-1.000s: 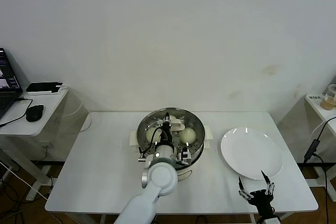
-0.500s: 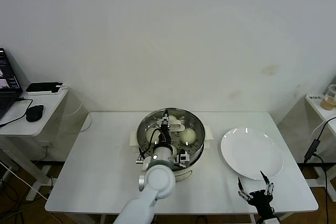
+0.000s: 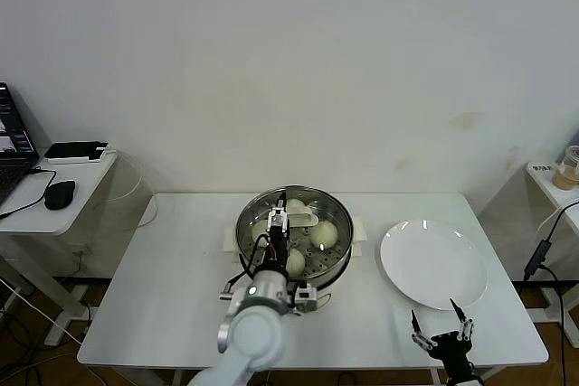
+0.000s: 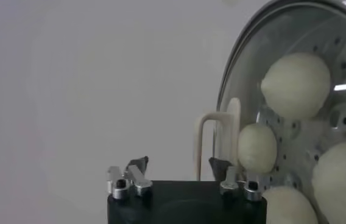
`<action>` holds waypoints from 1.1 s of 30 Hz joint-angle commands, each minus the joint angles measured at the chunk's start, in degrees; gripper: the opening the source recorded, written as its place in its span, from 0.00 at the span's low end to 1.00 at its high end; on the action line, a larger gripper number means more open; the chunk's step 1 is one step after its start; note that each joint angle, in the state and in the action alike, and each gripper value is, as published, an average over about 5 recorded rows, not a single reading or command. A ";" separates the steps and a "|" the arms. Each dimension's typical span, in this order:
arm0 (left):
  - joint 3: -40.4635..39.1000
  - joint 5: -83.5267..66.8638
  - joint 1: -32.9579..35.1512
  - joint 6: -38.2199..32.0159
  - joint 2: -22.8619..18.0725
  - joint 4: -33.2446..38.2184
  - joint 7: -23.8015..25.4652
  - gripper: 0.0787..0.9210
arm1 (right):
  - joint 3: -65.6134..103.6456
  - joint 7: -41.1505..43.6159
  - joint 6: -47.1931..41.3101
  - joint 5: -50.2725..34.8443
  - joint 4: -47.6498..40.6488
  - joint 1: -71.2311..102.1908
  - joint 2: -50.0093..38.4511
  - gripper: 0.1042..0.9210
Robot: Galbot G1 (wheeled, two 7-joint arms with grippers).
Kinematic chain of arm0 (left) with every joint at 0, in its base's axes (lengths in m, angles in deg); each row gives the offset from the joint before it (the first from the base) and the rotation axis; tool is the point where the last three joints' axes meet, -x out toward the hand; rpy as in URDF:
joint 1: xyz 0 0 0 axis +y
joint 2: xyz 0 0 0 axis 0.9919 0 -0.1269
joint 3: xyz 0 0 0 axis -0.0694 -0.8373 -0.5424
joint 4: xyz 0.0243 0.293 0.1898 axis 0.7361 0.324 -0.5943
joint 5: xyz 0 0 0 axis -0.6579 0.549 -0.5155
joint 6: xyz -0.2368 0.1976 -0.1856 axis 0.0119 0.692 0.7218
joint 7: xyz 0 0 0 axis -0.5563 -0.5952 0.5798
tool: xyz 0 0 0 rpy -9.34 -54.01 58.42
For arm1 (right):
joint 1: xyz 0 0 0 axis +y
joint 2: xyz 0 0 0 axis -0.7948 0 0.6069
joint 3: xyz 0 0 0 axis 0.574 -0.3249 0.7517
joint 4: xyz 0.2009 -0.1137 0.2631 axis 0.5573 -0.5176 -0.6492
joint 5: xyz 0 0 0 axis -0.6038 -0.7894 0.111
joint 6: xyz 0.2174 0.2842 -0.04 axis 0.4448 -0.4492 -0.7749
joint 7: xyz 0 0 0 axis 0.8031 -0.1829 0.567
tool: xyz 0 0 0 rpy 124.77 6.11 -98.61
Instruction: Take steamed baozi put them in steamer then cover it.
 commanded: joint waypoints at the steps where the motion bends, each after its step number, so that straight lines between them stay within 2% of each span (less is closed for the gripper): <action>1: 4.15 -10.08 8.28 -2.45 8.27 15.67 -4.70 0.88 | 0.12 -0.16 0.11 -0.61 0.15 0.55 -0.97 0.88; 4: 7.20 -18.40 12.67 -3.14 10.43 20.81 -9.45 0.88 | 0.06 -0.20 0.11 -2.01 0.11 0.71 -1.97 0.88; 7: 13.20 -35.00 18.76 -6.25 11.69 22.20 -18.96 0.88 | -0.55 -0.15 -0.20 -4.54 -0.05 0.45 -2.33 0.88; 9: 19.61 -52.09 23.14 -12.28 11.56 20.63 -26.28 0.88 | -1.13 -0.07 -0.37 -6.35 -0.19 0.28 -2.33 0.88; 12: 28.89 -77.97 28.02 -22.74 10.28 16.64 -33.01 0.88 | -2.06 0.11 0.05 -8.64 -0.29 0.57 -2.84 0.88; 15: 33.84 -91.77 31.65 -27.91 9.02 14.61 -34.13 0.88 | -2.79 0.28 0.60 -10.81 0.15 1.34 -3.88 0.88; 19: 34.77 -99.17 36.33 -28.69 7.49 15.06 -33.81 0.88 | -3.29 0.35 -0.18 -15.74 1.81 2.91 -6.07 0.88; 26: 34.60 -98.22 42.44 -31.67 5.81 14.33 -32.65 0.88 | -5.46 -0.42 -5.33 -27.74 6.54 7.70 -13.23 0.88; 33: 35.34 -95.89 46.51 -33.74 4.55 13.36 -29.95 0.88 | -6.65 -1.96 -7.10 -31.73 8.51 10.80 -16.95 0.88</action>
